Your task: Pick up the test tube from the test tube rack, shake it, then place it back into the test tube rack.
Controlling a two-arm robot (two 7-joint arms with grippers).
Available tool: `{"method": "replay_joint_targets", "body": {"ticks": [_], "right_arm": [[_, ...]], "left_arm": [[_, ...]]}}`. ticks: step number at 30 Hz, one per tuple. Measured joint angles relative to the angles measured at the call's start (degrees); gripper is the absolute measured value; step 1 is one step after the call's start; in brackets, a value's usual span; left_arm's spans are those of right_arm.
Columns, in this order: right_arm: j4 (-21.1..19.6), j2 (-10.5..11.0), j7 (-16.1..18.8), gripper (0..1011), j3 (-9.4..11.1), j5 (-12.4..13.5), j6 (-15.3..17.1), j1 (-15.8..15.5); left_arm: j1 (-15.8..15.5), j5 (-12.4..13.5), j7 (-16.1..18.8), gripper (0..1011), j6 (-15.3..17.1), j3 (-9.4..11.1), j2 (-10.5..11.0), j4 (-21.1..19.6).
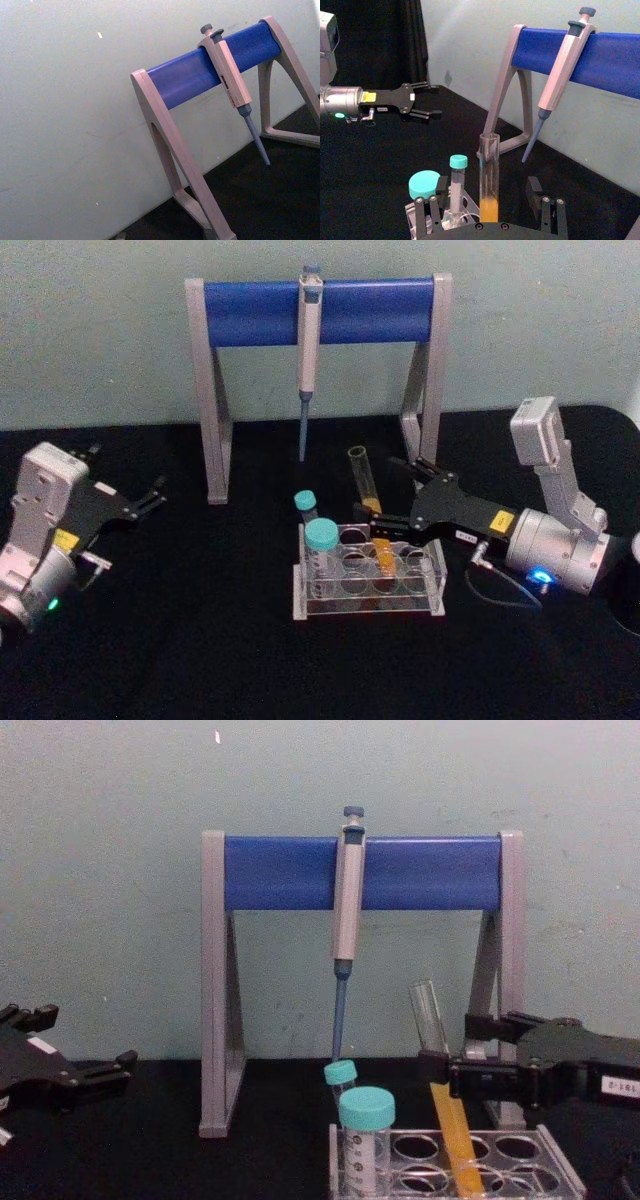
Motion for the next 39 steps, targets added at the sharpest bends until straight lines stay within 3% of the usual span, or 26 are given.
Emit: {"method": "replay_joint_targets", "body": {"ticks": [5,9,12,13,15,16,18,22,26,32,39], "right_arm": [[-1.22,0.44,1.46,1000,0.94,1.76,-1.57,-0.59],[-3.45,0.75,1.52,1000,3.08,4.84,-2.61,-1.70],[-5.80,0.88,-1.45,1000,5.25,6.15,-2.84,-2.99],[-7.20,0.84,-4.60,1000,6.49,6.17,-2.63,-3.90],[-8.36,0.74,-7.43,1000,7.49,5.70,-2.22,-4.58],[-8.85,0.68,-9.00,1000,7.97,5.25,-1.95,-4.92],[-10.67,0.25,-15.90,1000,9.36,2.26,-0.11,-6.20],[-11.49,-0.37,-22.30,1000,10.04,-1.22,2.52,-7.14],[-10.69,-1.82,-30.17,1000,9.78,-6.10,7.58,-7.84],[-8.50,-2.95,-34.38,1000,8.70,-10.28,11.30,-8.56],[-7.10,-3.67,-34.99,1000,8.66,-11.80,12.34,-8.77]], "left_arm": [[0.00,0.00,0.00,1002,0.00,0.00,0.00,0.00],[0.00,0.00,0.00,1001,0.00,0.00,0.00,0.00],[0.00,0.00,0.00,1001,0.00,0.00,0.00,0.00],[0.00,0.00,0.00,1001,0.00,0.00,0.00,0.00],[0.00,0.00,0.00,1001,0.00,0.00,0.00,0.00],[0.00,0.00,0.00,1001,0.00,0.00,0.00,0.00],[0.00,0.00,0.00,1001,0.00,0.00,0.00,0.00],[0.00,0.00,0.00,1001,0.00,0.00,0.00,0.00],[0.00,0.00,0.00,1002,0.00,0.00,0.00,0.00],[0.00,0.00,0.00,1002,0.00,0.00,0.00,0.00],[0.00,0.00,0.00,1001,0.00,0.00,0.00,0.00]]}}
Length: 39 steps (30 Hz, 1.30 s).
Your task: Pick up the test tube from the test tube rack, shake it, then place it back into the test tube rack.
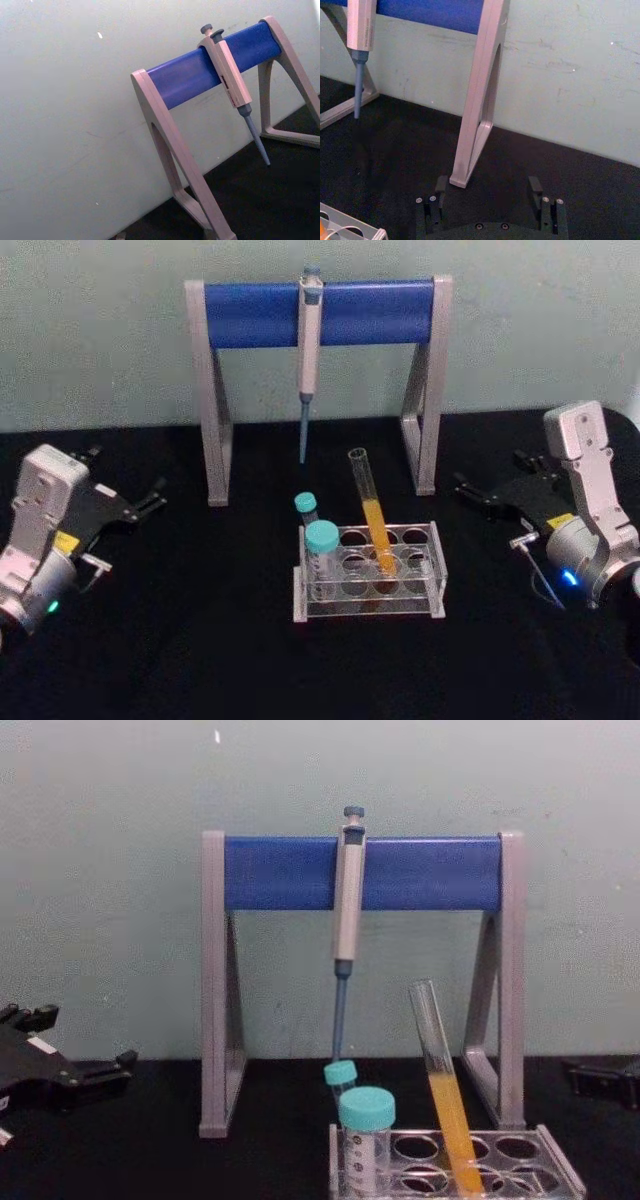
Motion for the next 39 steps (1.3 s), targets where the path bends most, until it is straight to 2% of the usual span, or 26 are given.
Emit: {"method": "replay_joint_targets", "body": {"ticks": [39], "right_arm": [[-0.33,0.19,-0.17,1000,-0.07,0.06,-0.07,0.00]], "left_arm": [[0.00,0.00,0.00,1001,0.00,0.00,0.00,0.00]]}}
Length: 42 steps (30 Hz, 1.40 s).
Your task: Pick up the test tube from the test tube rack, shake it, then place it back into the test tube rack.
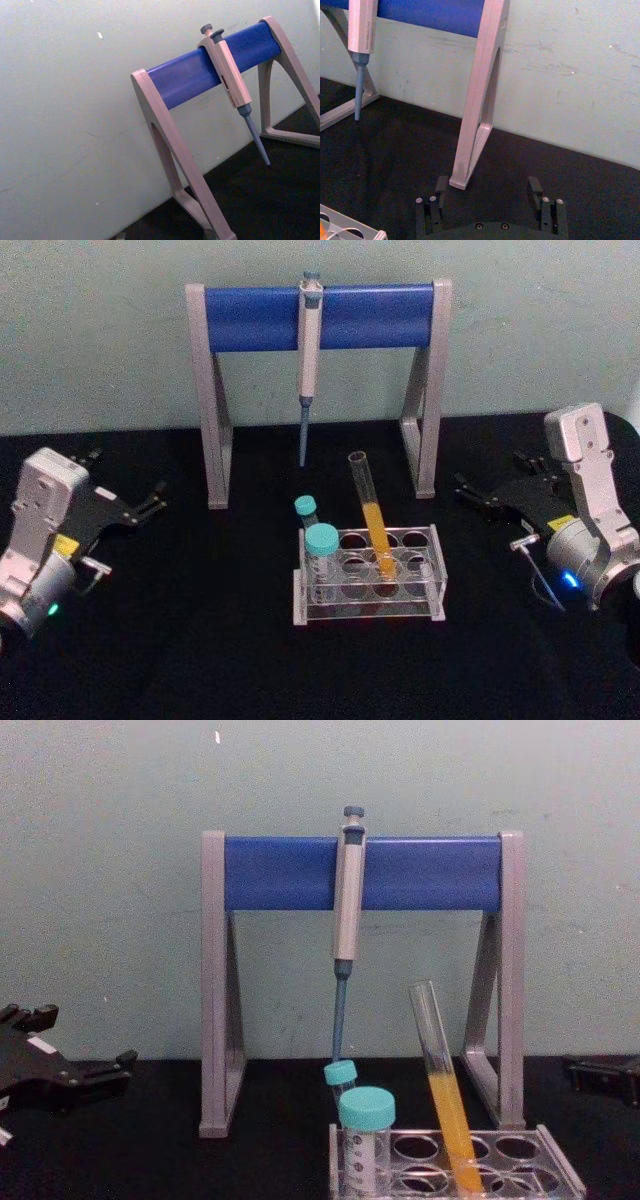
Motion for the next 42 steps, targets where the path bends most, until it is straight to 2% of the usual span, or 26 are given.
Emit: {"method": "replay_joint_targets", "body": {"ticks": [42], "right_arm": [[0.00,0.00,0.00,1000,0.00,0.02,-0.03,0.00]], "left_arm": [[0.00,0.00,0.00,1001,0.00,0.00,0.00,0.00]]}}
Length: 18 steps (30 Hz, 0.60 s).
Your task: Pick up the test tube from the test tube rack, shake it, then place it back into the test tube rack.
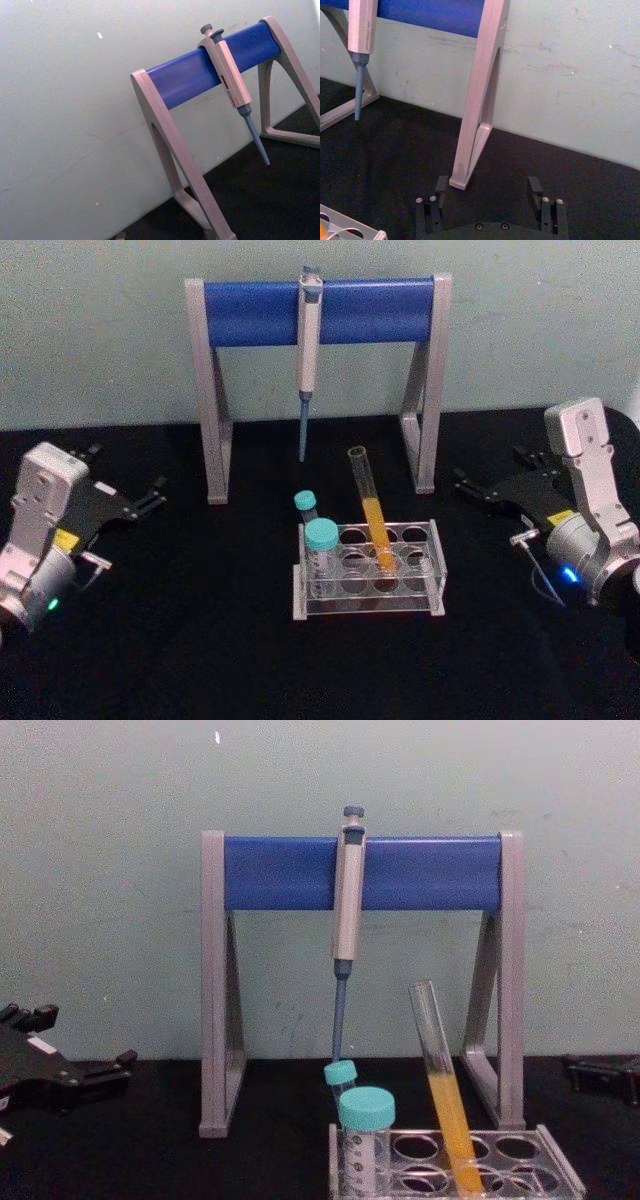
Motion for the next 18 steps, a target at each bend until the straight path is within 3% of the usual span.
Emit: {"method": "replay_joint_targets", "body": {"ticks": [18], "right_arm": [[0.00,0.00,0.00,1000,0.00,0.00,0.00,0.00]], "left_arm": [[0.00,0.00,0.00,1001,0.00,0.00,0.00,0.00]]}}
